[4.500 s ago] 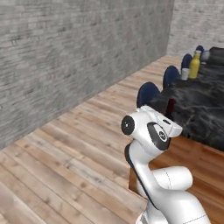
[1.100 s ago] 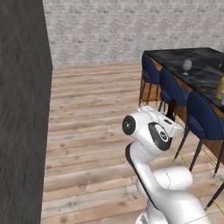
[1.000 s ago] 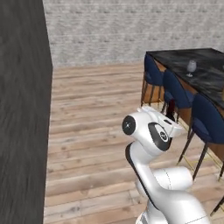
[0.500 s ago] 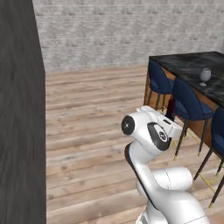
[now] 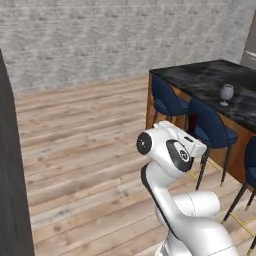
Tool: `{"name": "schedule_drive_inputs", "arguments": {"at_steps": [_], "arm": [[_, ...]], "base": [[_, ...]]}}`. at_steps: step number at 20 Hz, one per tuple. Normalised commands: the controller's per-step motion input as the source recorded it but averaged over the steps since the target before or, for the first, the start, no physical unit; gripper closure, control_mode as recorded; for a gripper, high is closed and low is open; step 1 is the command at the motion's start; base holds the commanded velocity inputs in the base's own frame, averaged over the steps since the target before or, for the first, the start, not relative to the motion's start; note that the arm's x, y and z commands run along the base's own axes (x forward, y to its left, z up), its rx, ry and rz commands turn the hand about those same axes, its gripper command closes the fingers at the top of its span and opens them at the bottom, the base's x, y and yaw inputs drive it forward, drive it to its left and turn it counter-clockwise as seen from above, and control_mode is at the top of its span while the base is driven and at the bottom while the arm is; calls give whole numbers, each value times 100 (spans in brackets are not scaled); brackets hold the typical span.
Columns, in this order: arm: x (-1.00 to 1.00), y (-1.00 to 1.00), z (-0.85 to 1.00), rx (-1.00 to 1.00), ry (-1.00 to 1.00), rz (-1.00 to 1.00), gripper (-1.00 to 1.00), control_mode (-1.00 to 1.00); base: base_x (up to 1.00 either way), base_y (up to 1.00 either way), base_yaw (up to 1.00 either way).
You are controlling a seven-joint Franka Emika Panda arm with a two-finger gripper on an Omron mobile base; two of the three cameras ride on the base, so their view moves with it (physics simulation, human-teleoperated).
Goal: There is a wine glass and glass cup on the dining counter. Place the wine bottle next to the wine glass and the juice bottle next to the glass cup.
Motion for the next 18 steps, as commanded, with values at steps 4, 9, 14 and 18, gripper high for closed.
{"name": "schedule_drive_inputs", "arguments": {"at_steps": [4,9,14,18], "arm": [[0,0,0,0,0,0,100,100],[0,0,0,0,0,0,100,100],[0,0,0,0,0,0,100,100],[0,0,0,0,0,0,100,100]], "base": [[60,36,-50],[57,35,-54],[62,36,-47],[74,36,-28]]}}
